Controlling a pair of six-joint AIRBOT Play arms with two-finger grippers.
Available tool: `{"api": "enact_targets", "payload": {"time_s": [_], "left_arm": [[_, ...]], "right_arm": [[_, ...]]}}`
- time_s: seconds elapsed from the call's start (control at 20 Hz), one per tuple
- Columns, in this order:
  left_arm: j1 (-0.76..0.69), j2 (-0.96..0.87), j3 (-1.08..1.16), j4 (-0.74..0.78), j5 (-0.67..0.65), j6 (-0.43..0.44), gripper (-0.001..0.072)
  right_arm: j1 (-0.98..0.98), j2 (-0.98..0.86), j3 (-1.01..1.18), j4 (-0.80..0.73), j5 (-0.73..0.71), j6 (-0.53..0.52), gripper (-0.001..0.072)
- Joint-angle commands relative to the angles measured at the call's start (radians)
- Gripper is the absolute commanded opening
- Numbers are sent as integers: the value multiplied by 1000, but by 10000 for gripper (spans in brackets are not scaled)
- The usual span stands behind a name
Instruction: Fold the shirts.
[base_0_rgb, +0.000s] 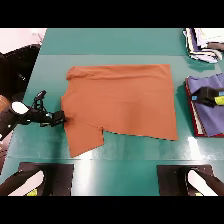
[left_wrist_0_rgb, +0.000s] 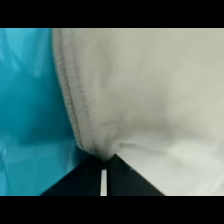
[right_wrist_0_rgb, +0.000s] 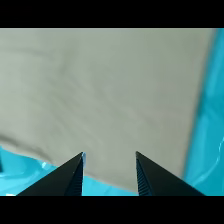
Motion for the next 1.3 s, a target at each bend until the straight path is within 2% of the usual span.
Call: {"api": "enact_targets", "payload": {"time_s": [0.0,0.05,0.1,0.25,0.4,0.5,0.55,0.75,0.85,0.9,1.1,1.25], "left_arm": [[1,2,71,-9,-45,9,24],[1,4,93,-10,-55,10,24],[1,10,111,-10,-58,13,24],[1,17,143,-13,-56,27,24],[1,17,143,-13,-58,27,24],[1,17,143,-13,-61,28,24],[1,17,143,-13,-65,34,24],[1,17,143,-13,-79,33,24],[1,17,147,-8,-99,33,23],[1,18,160,6,-105,31,23],[1,142,299,57,-129,3,23],[1,266,515,85,-161,4,23]], "right_arm": [[-163,43,-193,-24,34,0,401],[-209,51,-261,-46,40,0,502],[-250,50,-331,-65,41,0,535],[-306,50,-498,-59,-25,0,507],[-268,37,-589,-52,-129,0,485],[-205,-18,-594,-50,-160,1,484],[-169,-47,-593,-32,-177,1,434],[-52,-140,-588,55,-247,0,425],[5,-159,-572,53,-246,-40,107],[34,-157,-550,52,-236,-63,21],[108,-38,-359,53,-215,-63,19],[124,87,-96,51,-221,-62,19]]}}
